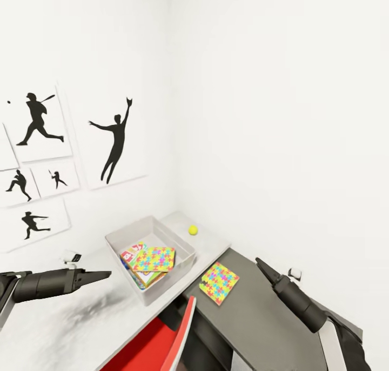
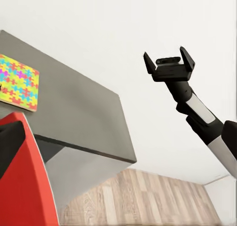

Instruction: Put all the toys in the child's room - the three board games (two on the bed and one on the table), the two jigsaw puzzles on the table, and the tennis ball on the table - inside the toy box on the table in the child's room.

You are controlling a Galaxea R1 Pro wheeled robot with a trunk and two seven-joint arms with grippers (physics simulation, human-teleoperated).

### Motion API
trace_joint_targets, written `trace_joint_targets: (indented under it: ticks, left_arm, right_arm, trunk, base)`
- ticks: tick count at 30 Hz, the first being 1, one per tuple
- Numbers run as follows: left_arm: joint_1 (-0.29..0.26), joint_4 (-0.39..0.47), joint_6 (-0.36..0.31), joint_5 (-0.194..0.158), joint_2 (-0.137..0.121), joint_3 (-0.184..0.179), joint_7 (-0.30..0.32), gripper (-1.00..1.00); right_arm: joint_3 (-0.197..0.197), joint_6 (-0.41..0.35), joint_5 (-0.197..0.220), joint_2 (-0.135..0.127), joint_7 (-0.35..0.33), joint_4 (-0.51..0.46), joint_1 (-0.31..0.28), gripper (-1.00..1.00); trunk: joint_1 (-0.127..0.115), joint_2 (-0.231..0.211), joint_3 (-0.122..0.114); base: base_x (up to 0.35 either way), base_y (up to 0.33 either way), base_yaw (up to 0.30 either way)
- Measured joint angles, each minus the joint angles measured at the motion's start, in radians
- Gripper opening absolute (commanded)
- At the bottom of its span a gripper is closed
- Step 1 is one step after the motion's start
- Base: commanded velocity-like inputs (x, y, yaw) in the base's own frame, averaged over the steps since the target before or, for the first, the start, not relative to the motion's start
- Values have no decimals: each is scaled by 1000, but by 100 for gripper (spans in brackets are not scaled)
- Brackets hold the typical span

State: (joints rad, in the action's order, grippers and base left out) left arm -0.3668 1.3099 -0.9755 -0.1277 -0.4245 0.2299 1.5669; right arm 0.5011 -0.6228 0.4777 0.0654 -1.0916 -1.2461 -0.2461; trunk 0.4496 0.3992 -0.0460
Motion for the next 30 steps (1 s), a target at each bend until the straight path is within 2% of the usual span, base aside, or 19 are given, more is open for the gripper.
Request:
trace_joint_targets:
  ticks: [30]
  left_arm:
    - [0, 0, 0, -1, 0, 0, 0, 100]
  right_arm:
    - [2, 0, 0, -2, 0, 13, 0, 100]
  trunk:
    - [0, 0, 0]
  base:
    - [-16, 0, -278]
